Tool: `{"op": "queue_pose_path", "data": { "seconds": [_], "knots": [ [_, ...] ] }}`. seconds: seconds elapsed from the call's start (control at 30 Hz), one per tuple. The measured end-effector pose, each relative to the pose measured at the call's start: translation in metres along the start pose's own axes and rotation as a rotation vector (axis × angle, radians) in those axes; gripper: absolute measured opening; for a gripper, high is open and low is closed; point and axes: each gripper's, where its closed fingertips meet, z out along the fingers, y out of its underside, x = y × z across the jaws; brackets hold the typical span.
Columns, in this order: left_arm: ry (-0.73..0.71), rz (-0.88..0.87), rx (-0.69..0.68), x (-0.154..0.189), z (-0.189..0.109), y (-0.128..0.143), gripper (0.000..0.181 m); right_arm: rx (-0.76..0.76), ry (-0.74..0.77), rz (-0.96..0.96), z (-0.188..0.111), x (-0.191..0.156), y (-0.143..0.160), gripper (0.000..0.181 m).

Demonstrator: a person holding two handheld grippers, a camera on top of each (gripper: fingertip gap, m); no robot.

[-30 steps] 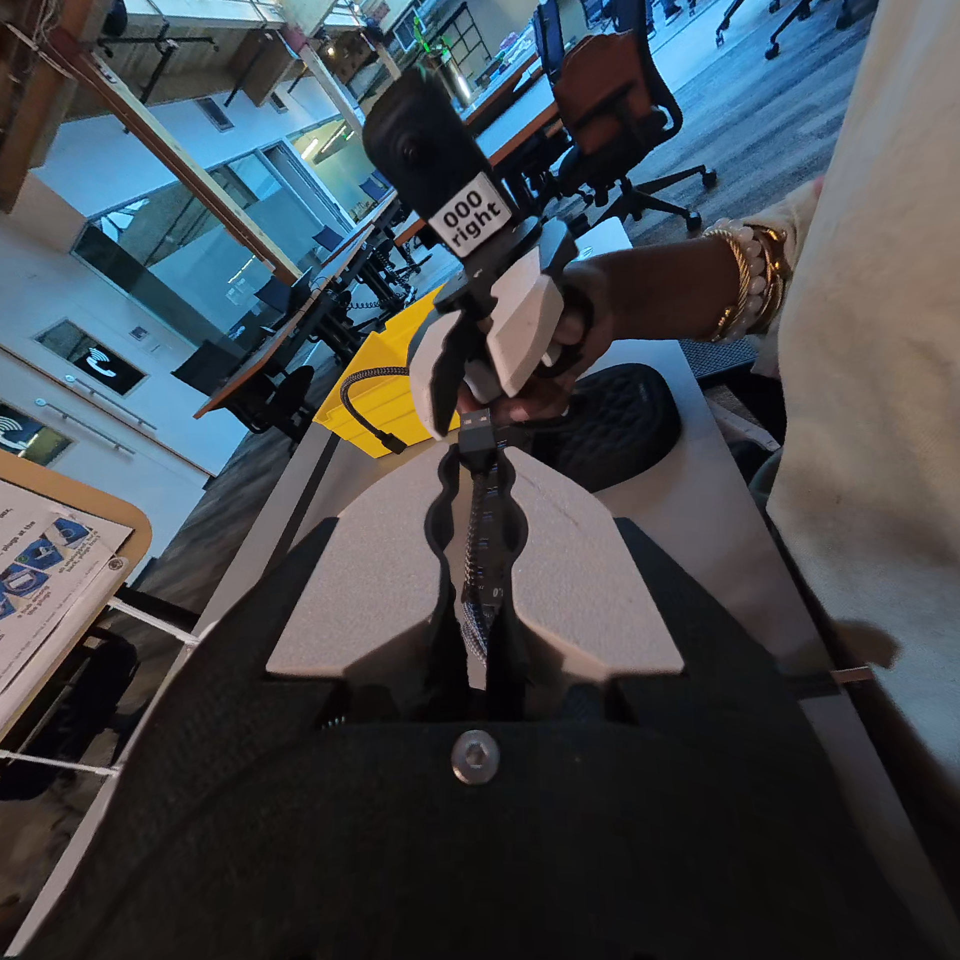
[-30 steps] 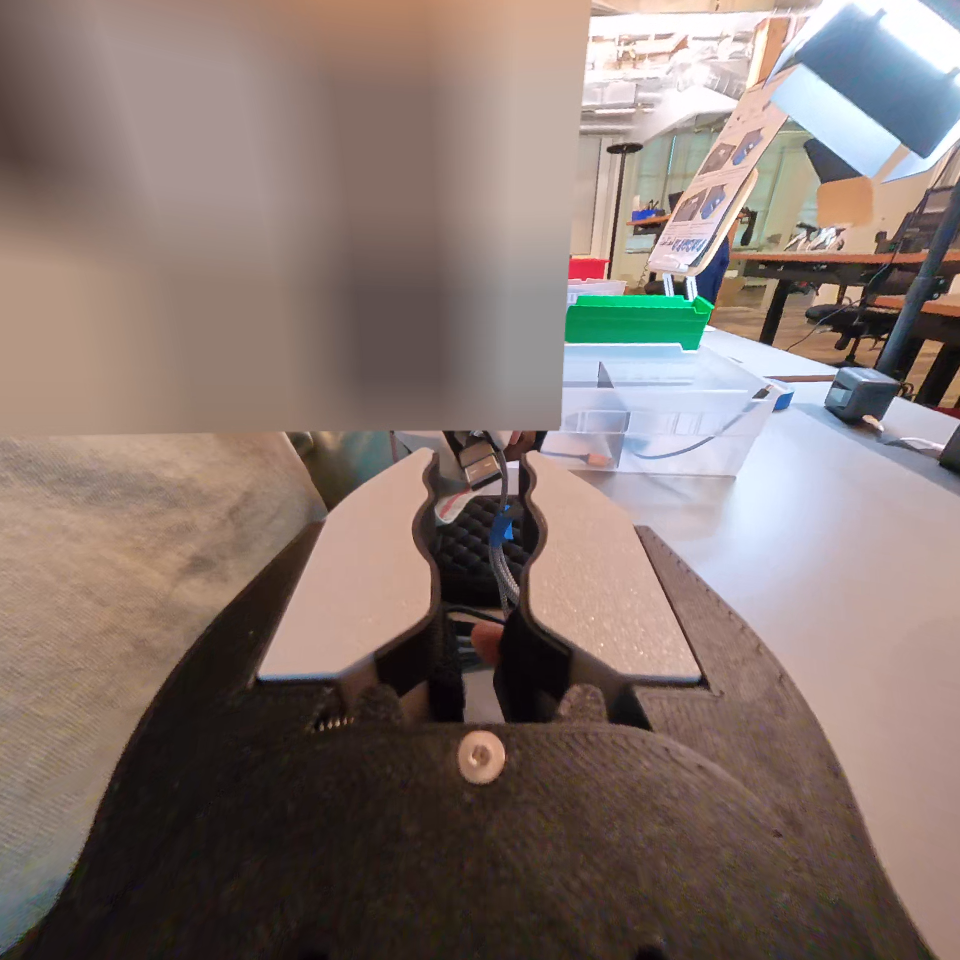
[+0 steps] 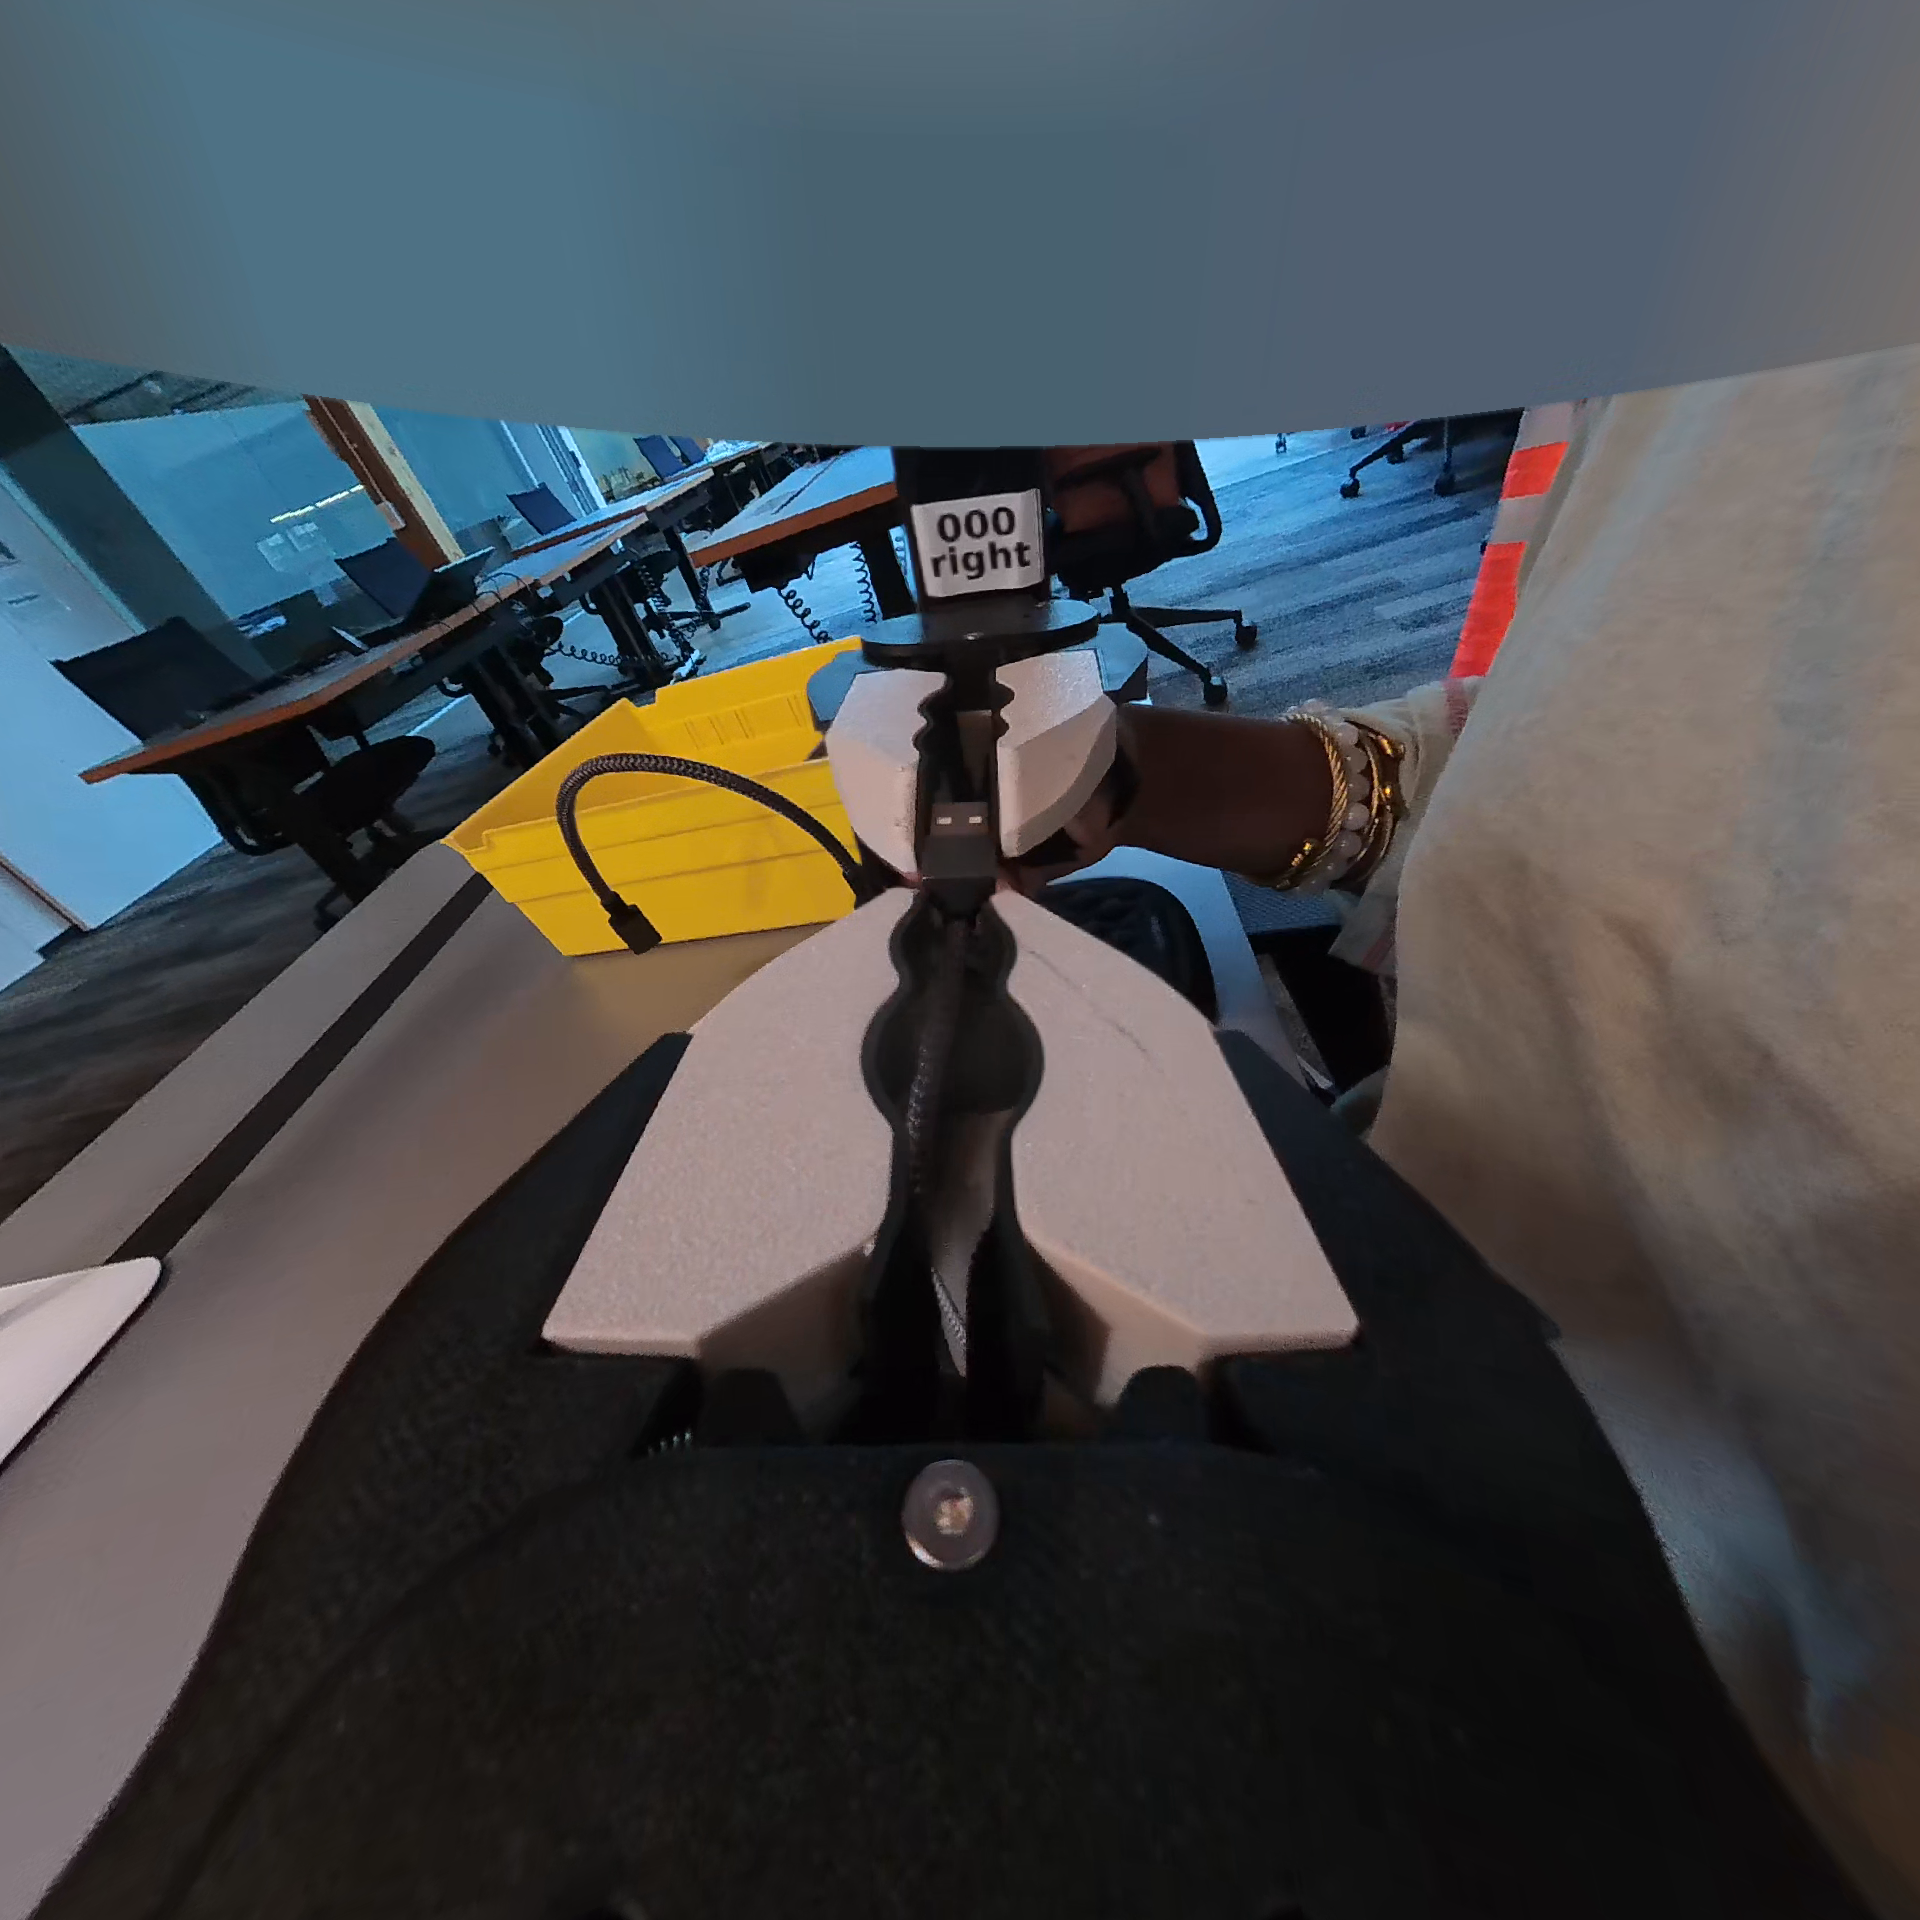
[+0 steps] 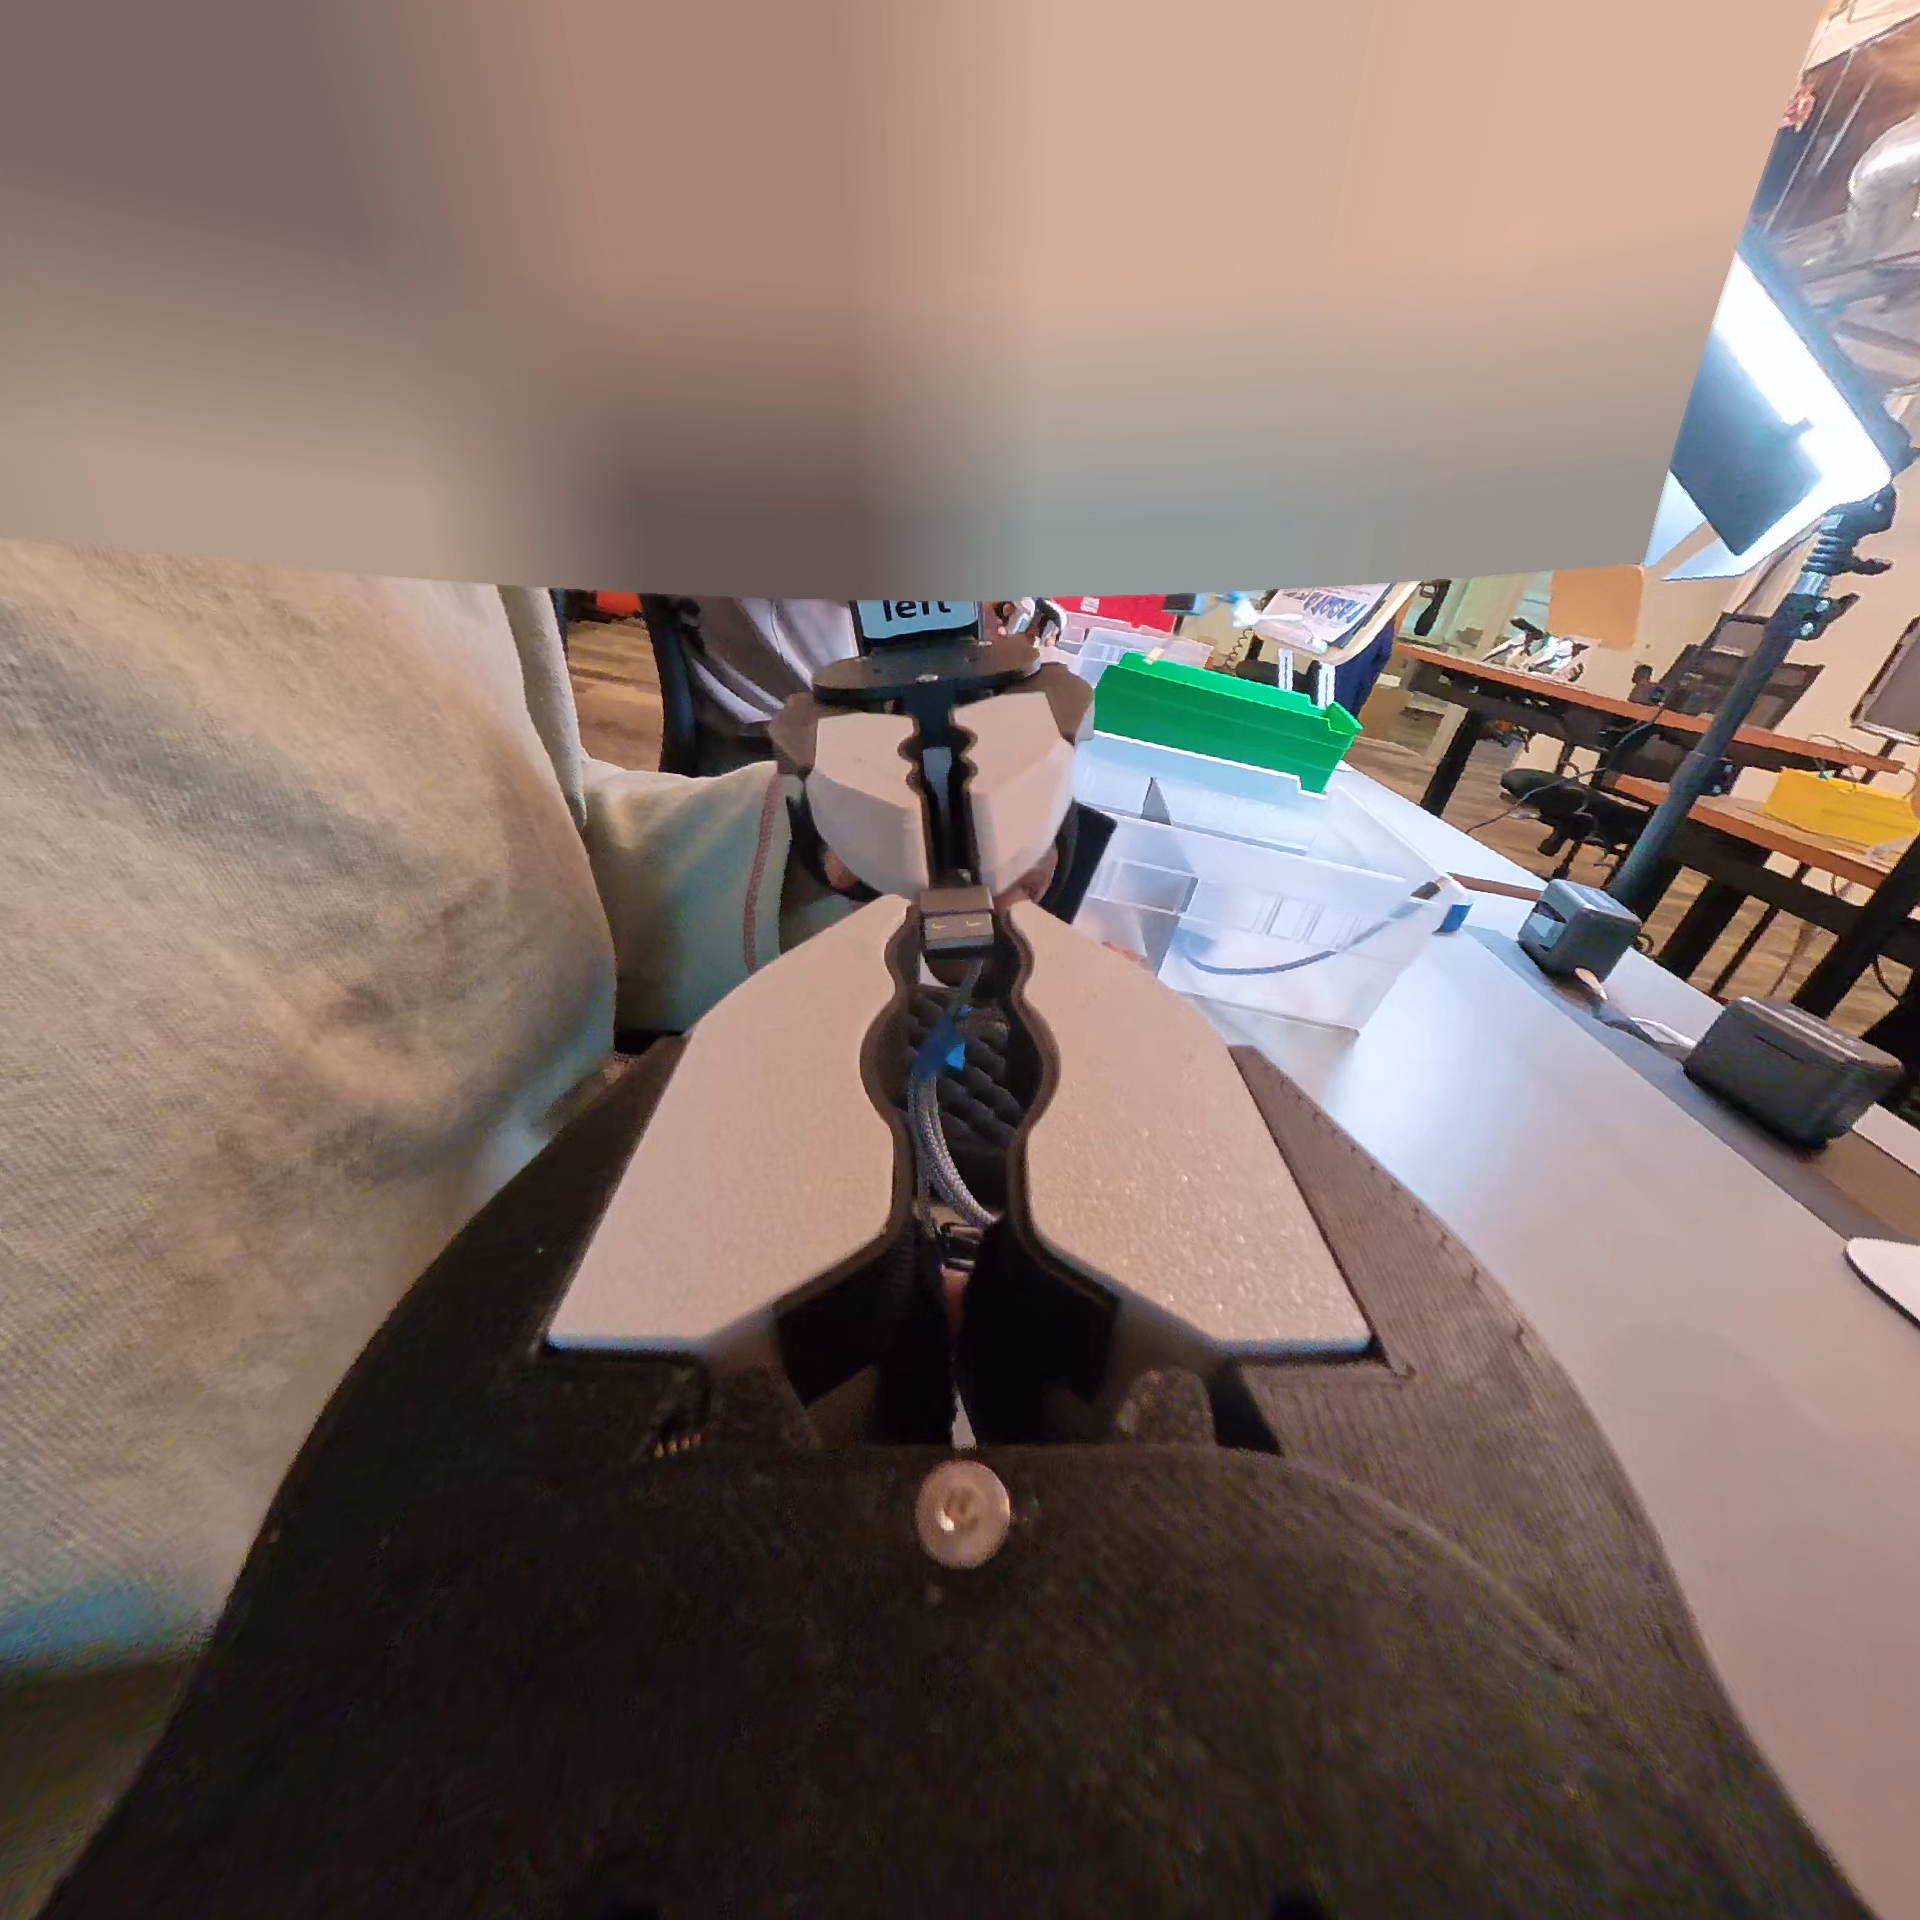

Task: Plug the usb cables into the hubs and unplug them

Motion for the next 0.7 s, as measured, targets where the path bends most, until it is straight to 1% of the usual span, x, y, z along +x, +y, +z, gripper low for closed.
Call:
{"op": "queue_pose_path", "data": {
  "seconds": [0.07, 0.4, 0.47, 0.5, 0.53, 0.57, 0.63, 0.7],
  "knots": [
    [0.012, -0.012, 0.012, 0.001, 0.001, -0.002, 0.006, -0.008, 0.001, 0.002, -0.003, 0.0, 0.001, 0.013],
    [0.078, -0.009, -0.025, 0.006, 0.015, 0.009, 0.007, -0.086, -0.012, -0.01, -0.016, -0.003, 0.011, 0.012],
    [0.078, 0.005, -0.027, 0.005, 0.017, 0.009, 0.006, -0.152, -0.008, -0.023, -0.02, -0.004, 0.015, 0.012],
    [0.089, 0.006, -0.048, 0.006, 0.019, 0.012, 0.006, -0.208, 0.01, -0.051, -0.026, -0.002, 0.017, 0.016],
    [0.087, 0.013, -0.061, 0.005, 0.018, 0.013, 0.006, -0.259, 0.06, -0.088, -0.036, 0.003, 0.017, 0.024],
    [0.083, 0.018, -0.062, 0.002, 0.017, 0.012, 0.006, -0.301, 0.122, -0.117, -0.05, 0.009, 0.013, 0.027],
    [0.061, 0.01, -0.063, -0.006, 0.012, 0.011, 0.006, -0.384, 0.261, -0.118, -0.086, 0.022, 0.007, 0.029],
    [0.025, 0.018, -0.083, -0.016, 0.005, 0.011, 0.005, -0.509, 0.389, -0.07, -0.122, 0.032, 0.012, 0.036]
  ]
}}
